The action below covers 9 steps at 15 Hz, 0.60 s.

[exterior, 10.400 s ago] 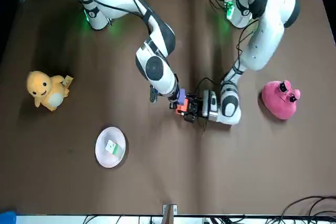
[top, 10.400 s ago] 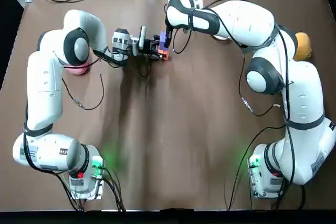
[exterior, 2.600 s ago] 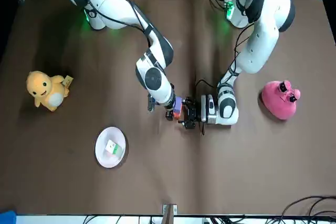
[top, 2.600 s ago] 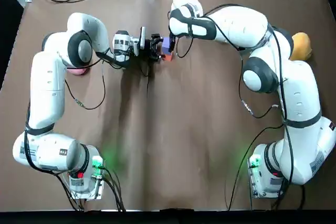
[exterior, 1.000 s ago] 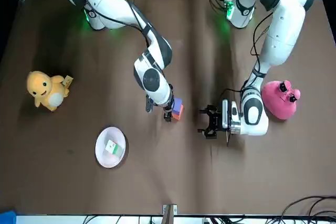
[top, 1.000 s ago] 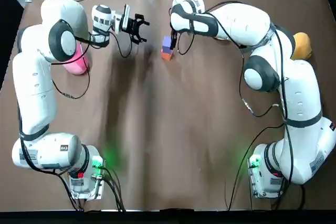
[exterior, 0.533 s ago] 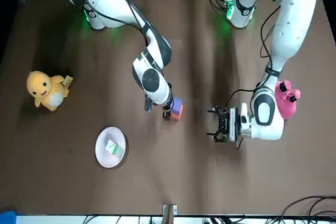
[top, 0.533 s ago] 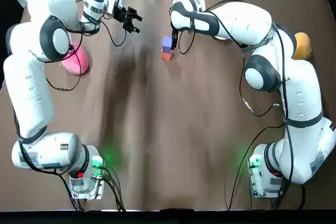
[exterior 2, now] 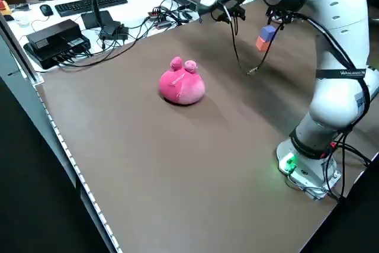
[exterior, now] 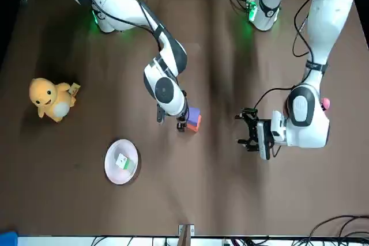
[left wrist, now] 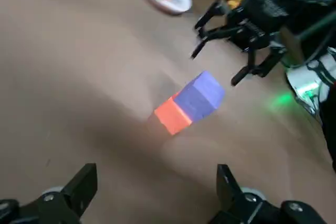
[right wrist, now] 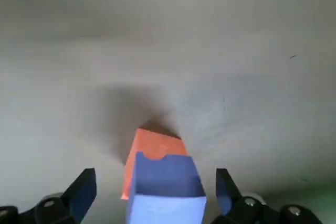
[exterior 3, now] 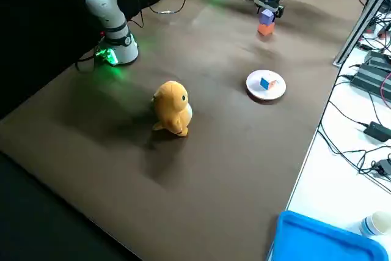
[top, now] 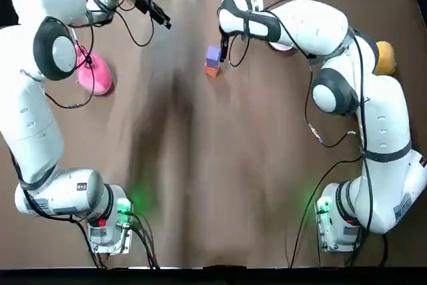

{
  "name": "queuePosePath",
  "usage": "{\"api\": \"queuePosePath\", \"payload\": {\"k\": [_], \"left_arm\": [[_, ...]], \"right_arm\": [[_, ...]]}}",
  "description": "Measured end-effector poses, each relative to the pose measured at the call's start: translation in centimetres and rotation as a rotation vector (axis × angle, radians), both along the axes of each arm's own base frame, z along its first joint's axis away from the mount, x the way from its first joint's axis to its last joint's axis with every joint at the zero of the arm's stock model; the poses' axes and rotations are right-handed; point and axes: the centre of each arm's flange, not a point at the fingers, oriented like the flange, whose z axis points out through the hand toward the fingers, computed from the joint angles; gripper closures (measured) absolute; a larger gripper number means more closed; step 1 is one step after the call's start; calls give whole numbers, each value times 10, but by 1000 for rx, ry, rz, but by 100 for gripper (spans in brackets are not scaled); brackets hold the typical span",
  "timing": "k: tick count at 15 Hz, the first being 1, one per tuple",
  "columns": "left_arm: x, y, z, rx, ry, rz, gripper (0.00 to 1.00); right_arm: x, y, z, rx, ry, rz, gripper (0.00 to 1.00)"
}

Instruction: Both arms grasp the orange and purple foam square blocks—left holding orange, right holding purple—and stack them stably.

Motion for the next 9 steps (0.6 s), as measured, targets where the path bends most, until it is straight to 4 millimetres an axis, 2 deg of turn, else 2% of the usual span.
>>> {"api": "queuePosePath", "payload": {"k": [2, 5, 9], "left_arm": [[0, 16, 23, 114, 78, 95, 0], [-1, 41, 54, 290, 170, 251, 0], [-7, 54, 97, 492, 208, 422, 0]], "right_arm": [[7, -14, 14, -4, 5, 31, 0], [17, -37, 35, -11, -4, 176, 0], [37, -81, 72, -44, -61, 423, 0]]}}
